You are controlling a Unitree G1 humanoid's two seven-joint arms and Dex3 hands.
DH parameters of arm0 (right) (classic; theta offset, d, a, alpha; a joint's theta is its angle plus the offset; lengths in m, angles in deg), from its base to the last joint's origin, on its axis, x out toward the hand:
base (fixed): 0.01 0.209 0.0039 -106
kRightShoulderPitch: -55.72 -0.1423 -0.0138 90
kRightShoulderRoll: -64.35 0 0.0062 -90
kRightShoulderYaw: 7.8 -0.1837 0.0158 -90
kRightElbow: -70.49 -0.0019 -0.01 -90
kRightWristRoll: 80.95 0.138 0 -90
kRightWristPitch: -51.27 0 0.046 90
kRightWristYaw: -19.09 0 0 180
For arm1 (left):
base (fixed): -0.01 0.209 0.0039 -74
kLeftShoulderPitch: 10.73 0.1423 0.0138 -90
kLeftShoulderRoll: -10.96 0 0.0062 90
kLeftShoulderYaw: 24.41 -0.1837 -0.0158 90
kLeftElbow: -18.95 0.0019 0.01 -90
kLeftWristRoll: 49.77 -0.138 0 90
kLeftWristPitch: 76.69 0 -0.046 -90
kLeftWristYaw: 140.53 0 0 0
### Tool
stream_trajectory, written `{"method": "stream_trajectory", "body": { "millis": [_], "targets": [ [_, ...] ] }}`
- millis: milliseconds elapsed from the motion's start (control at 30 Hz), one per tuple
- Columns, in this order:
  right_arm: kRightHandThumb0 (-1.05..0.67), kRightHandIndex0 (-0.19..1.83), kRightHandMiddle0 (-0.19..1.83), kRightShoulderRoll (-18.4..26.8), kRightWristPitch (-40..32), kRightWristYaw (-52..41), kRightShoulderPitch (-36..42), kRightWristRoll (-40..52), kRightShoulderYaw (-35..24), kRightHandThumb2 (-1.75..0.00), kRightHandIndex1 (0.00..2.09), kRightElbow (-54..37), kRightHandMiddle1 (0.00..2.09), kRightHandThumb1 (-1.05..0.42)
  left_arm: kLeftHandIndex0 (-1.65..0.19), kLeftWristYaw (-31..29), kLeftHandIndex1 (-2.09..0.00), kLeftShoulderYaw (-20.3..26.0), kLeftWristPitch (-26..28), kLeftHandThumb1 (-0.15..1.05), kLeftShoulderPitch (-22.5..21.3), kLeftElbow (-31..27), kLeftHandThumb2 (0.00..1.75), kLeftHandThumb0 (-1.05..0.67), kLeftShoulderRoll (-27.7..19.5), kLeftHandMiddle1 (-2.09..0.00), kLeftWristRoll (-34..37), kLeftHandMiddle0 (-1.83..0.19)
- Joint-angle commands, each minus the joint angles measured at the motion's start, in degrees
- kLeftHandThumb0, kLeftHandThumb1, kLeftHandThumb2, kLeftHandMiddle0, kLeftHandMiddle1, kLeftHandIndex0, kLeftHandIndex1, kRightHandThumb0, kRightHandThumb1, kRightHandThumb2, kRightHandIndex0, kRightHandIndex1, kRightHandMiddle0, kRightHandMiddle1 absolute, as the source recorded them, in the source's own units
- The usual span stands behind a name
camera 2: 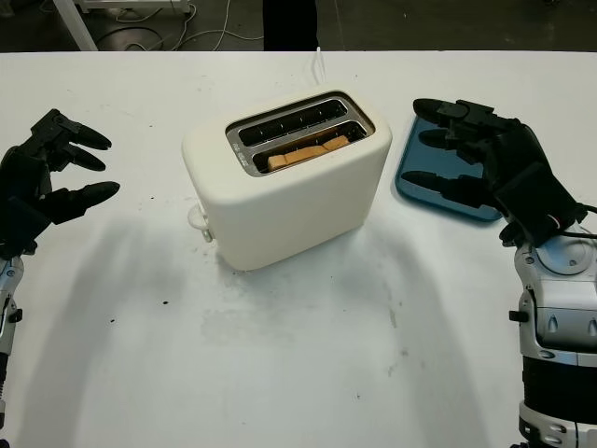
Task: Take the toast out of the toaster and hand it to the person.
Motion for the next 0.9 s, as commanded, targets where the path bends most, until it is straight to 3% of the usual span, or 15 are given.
{"method": "stream_trajectory", "body": {
  "millis": [0,867],
  "targets": [
    [-0.53,0.32,0.65,-0.7,0.0,0.4,0.6,1.0,-0.7,0.0,0.71,-0.5,0.0,-0.7,-0.13,0.5,-1.52,0.5,-0.1,0.92,0.5,0.0,0.12,-1.05,-0.3,-1.64,-0.1,-0.11],
    [-0.53,0.32,0.66,-0.3,1.0,0.3,0.8,0.2,-0.5,0.0,0.73,-0.3,0.01,-0.7,-0.16,-0.2,-1.45,0.7,-2.7,0.92,0.5,1.7,0.08,-1.05,0.6,-1.59,2.3,-0.15]
  ]
}}
